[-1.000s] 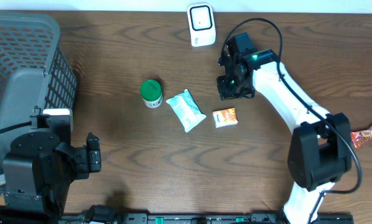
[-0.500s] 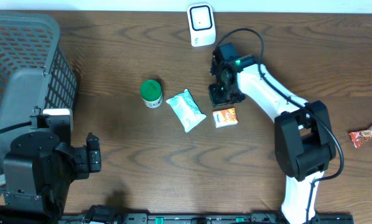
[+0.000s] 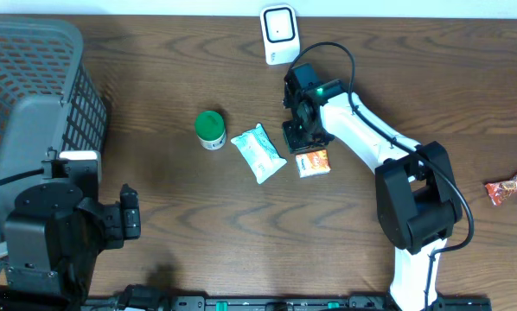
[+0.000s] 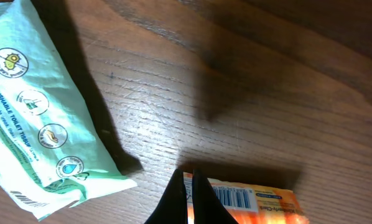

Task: Scan the item barcode

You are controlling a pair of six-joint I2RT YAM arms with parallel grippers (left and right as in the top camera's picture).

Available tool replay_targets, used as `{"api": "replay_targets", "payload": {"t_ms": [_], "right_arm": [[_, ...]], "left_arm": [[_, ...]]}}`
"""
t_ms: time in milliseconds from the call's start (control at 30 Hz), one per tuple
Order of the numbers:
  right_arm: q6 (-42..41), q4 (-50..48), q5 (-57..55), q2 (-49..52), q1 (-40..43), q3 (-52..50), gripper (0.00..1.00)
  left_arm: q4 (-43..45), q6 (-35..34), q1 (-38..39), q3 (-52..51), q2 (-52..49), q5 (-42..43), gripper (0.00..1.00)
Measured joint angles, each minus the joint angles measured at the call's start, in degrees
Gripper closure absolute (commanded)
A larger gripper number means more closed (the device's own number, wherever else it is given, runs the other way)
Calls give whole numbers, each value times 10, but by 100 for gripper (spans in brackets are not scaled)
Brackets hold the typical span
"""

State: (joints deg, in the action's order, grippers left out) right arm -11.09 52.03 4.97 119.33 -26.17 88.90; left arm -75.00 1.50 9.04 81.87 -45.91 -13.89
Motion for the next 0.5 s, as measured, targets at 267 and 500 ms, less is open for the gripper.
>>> {"api": "replay_targets", "payload": {"t_ms": [267, 500], "right_arm": [[0, 38, -3, 13, -10, 0, 99], [23, 129, 2, 15, -28, 0, 99]], "left_arm": [[0, 0, 0, 0, 0, 0, 2], [0, 0, 0, 0, 0, 0, 2]]}}
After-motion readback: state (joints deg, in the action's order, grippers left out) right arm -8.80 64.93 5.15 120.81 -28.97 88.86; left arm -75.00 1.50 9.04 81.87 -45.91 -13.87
